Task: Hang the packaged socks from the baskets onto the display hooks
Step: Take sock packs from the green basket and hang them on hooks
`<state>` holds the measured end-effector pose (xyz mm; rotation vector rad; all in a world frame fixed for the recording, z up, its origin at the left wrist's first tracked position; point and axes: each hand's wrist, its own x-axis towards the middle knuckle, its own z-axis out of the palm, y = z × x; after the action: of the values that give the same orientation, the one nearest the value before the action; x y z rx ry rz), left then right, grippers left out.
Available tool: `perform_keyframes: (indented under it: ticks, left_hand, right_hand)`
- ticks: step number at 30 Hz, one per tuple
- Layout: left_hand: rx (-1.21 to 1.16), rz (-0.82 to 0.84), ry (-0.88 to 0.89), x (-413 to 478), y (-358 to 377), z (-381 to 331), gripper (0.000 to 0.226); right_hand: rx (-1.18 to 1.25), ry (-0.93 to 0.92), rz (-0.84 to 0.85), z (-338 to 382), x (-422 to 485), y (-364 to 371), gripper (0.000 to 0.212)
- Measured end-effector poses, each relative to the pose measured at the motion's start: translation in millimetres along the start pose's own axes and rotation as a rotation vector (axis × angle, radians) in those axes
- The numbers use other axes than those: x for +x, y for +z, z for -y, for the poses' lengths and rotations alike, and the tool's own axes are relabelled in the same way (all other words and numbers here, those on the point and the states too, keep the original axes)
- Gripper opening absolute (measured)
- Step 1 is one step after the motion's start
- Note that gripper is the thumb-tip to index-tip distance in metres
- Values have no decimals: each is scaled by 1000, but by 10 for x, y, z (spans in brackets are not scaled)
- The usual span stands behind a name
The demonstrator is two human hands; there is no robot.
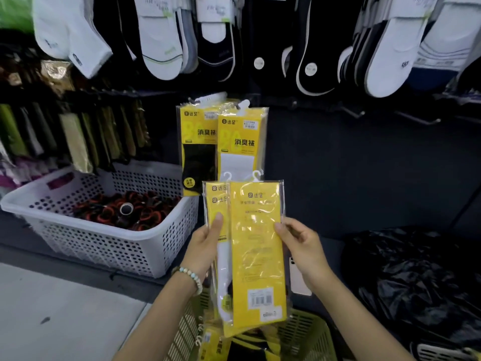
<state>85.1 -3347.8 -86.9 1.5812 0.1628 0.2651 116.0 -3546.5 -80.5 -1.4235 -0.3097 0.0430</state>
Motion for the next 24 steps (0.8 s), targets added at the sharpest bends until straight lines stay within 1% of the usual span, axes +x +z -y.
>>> perform_keyframes:
  ticks: [3, 5, 8, 9, 10, 11, 12, 14, 16, 18, 20, 22, 24]
  left_hand:
    - [-26, -92, 24, 93, -113, -46, 38]
    - [-2, -158, 62, 135, -149, -99, 35]
    - [79, -226, 99, 169, -120, -211, 51]
    - [93, -225, 116, 175, -86, -255, 47]
    - [90, -210, 137, 183, -48, -292, 37]
    - [81, -193, 150, 191, -11, -324, 29]
    - [66, -184, 148, 206, 18, -340, 26]
    - [24, -175, 146, 220, 36, -389, 24]
    - [-1, -139, 172, 236, 19, -406, 28]
    - [-53, -145, 174, 272, -35, -399, 31]
    - [-118, -163, 138, 328, -112, -373, 31]
    - [-150, -148, 122, 358, -179, -381, 39]
    - [-170, -130, 127, 379, -229, -424, 43]
  right_hand:
    - [-12, -80, -118, 132, 89, -52, 13]
    - [-53, -166, -168, 213, 151, -52, 12]
    - [-157, -244, -144, 280, 230, 109, 15]
    - [-193, -251, -124, 282, 245, 200, 18]
    - [-228, -253, -102, 277, 254, 302, 20]
    - [-251, -248, -75, 270, 259, 407, 20]
    - [-250, -237, -45, 260, 257, 507, 18]
    - [-216, -209, 18, 255, 260, 666, 16]
    - [-262, -205, 40, 257, 296, 732, 19]
    - [-309, -203, 54, 267, 346, 752, 25]
    - [-321, -216, 24, 260, 394, 753, 32]
    - [-355, -243, -93, 255, 464, 747, 36]
    - [-310, -201, -167, 265, 559, 748, 45]
